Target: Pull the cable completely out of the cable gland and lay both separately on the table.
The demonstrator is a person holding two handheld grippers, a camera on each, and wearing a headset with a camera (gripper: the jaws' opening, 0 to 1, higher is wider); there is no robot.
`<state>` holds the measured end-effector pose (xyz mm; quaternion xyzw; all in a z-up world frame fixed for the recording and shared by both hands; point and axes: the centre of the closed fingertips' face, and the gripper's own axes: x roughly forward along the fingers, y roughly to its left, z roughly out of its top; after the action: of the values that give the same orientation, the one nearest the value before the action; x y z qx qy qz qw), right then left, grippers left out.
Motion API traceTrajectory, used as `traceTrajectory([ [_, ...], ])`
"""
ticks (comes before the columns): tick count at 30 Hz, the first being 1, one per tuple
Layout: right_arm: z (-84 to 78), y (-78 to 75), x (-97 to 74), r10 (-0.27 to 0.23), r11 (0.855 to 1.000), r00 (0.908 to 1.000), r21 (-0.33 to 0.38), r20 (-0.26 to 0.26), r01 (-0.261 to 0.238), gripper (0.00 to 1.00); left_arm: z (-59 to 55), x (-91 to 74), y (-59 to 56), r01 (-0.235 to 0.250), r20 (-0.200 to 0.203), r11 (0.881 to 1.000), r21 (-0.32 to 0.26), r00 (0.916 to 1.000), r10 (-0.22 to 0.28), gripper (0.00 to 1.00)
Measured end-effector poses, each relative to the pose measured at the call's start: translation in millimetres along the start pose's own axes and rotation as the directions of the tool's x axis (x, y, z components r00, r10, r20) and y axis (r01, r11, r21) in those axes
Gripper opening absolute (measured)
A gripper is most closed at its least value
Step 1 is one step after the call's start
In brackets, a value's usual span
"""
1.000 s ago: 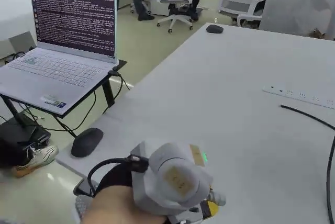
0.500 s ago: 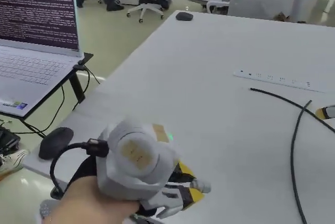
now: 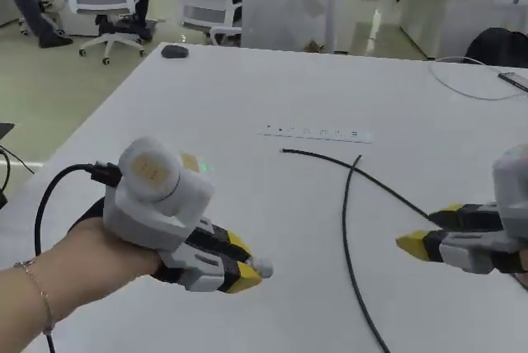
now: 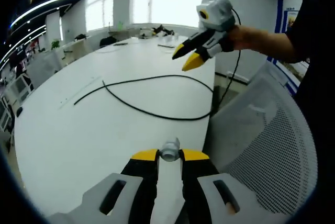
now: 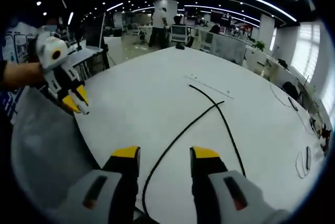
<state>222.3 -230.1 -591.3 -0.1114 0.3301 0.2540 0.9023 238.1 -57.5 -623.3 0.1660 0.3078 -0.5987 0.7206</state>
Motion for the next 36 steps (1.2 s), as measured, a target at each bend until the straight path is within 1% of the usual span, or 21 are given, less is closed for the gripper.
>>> traceTrajectory([
  [1, -10.6, 9.0, -9.7, -0.01, 1.0, 0.9999, -0.009, -0.013, 0.01, 0.4, -3.3, 8.5, 4.6, 0.015, -0.007, 1.0, -0.007, 0.9999, -0.015, 0.17],
  [2, -16.2, 12.5, -14.6, -0.017, 1.0, 0.9998, -0.009, -0.014, 0.017, 0.4, -6.9, 14.2, 6.6, 0.027, -0.019, 1.0, -0.014, 0.9995, -0.027, 0.17],
  [4, -25.5, 21.9, -28.3, -0.038, 0.999, 0.9993, 0.012, 0.0, 0.038, 0.39, -18.6, 28.6, 10.0, 0.059, -0.057, 0.997, -0.053, 0.9964, -0.062, 0.17],
  [5, -28.2, 27.0, -35.9, -0.059, 0.997, 0.9981, 0.041, 0.015, 0.059, 0.39, -25.7, 37.5, 14.8, 0.063, -0.085, 0.996, -0.055, 0.9941, -0.068, 0.17],
  [6, -30.1, 30.7, -40.1, -0.064, 0.997, 0.9978, 0.052, 0.018, 0.063, 0.39, -31.0, 43.1, 17.1, 0.066, -0.104, 0.997, -0.045, 0.9921, -0.071, 0.17],
  [7, -31.0, 35.1, -46.0, -0.08, 0.994, 0.9964, 0.072, 0.029, 0.078, 0.39, -38.3, 47.3, 18.9, 0.073, -0.136, 0.997, -0.038, 0.9877, -0.077, 0.17],
  [8, -31.2, 38.4, -49.7, -0.088, 0.993, 0.9955, 0.087, 0.037, 0.084, 0.38, -44.6, 55.2, 20.7, 0.079, -0.155, 0.995, -0.053, 0.9842, -0.086, 0.17],
  [9, -31.4, 41.6, -52.6, -0.09, 0.991, 0.995, 0.102, 0.042, 0.086, 0.38, -46.8, 60.0, 21.1, 0.086, -0.156, 0.995, -0.05, 0.9834, -0.093, 0.17],
  [10, -30.8, 44.5, -55.3, -0.095, 0.989, 0.9941, 0.121, 0.051, 0.088, 0.38, -52.5, 66.2, 22.3, 0.095, -0.173, 0.994, -0.06, 0.9795, -0.104, 0.17],
  [11, -30.0, 49.5, -58.7, -0.097, 0.986, 0.9933, 0.143, 0.063, 0.087, 0.38, -54.2, 68.0, 23.7, 0.092, -0.176, 0.994, -0.059, 0.9791, -0.101, 0.17],
  [12, -29.5, 52.4, -60.5, -0.095, 0.985, 0.9932, 0.147, 0.067, 0.085, 0.38, -59.9, 72.3, 28.6, 0.081, -0.196, 0.996, -0.034, 0.9769, -0.087, 0.17],
  [14, -28.3, 57.3, -63.7, -0.105, 0.984, 0.9918, 0.155, 0.073, 0.093, 0.38, -66.3, 77.9, 32.5, 0.074, -0.21, 0.997, -0.035, 0.9745, -0.08, 0.17],
  [18, -25.3, 62.0, -68.1, -0.112, 0.983, 0.9904, 0.157, 0.082, 0.098, 0.38, -72.8, 83.1, 40.0, 0.059, -0.209, 0.997, -0.041, 0.9757, -0.066, 0.17],
  [21, -23.7, 62.7, -68.8, -0.112, 0.982, 0.9898, 0.163, 0.088, 0.097, 0.38, -76.0, 85.4, 44.7, 0.048, -0.205, 0.999, -0.013, 0.9775, -0.05, 0.17],
  [23, -24.7, 62.0, -68.1, -0.114, 0.981, 0.9894, 0.165, 0.09, 0.098, 0.38, -78.7, 85.4, 43.8, 0.047, -0.217, 0.999, -0.022, 0.9748, -0.051, 0.17],
  [27, -25.2, 61.1, -68.3, -0.114, 0.98, 0.9894, 0.171, 0.09, 0.097, 0.38, -84.9, 85.2, 45.7, 0.04, -0.241, 0.999, 0.004, 0.9699, -0.038, 0.17],
  [29, -24.4, 61.1, -68.8, -0.111, 0.981, 0.9894, 0.172, 0.094, 0.094, 0.38, -89.9, 84.4, 48.1, 0.031, -0.264, 0.999, -0.008, 0.9641, -0.032, 0.18],
  [31, -24.2, 61.0, -68.9, -0.111, 0.981, 0.9893, 0.171, 0.095, 0.093, 0.38, -91.3, 83.8, 49.3, 0.026, -0.267, 1.0, -0.001, 0.9634, -0.025, 0.18],
  [32, -24.0, 60.9, -68.7, -0.108, 0.981, 0.9895, 0.17, 0.096, 0.091, 0.39, -93.9, 82.8, 52.0, 0.009, -0.279, 1.0, 0.008, 0.9603, -0.007, 0.19],
  [33, -23.9, 60.8, -67.8, -0.105, 0.982, 0.9901, 0.166, 0.094, 0.088, 0.39, -96.4, 82.3, 58.0, -0.009, -0.285, 1.0, 0.022, 0.9584, 0.015, 0.22],
  [36, -21.2, 61.1, -65.9, -0.094, 0.985, 0.991, 0.155, 0.094, 0.079, 0.39, -93.5, 75.2, 61.0, -0.026, -0.276, 0.999, 0.021, 0.9607, 0.031, 0.31],
])
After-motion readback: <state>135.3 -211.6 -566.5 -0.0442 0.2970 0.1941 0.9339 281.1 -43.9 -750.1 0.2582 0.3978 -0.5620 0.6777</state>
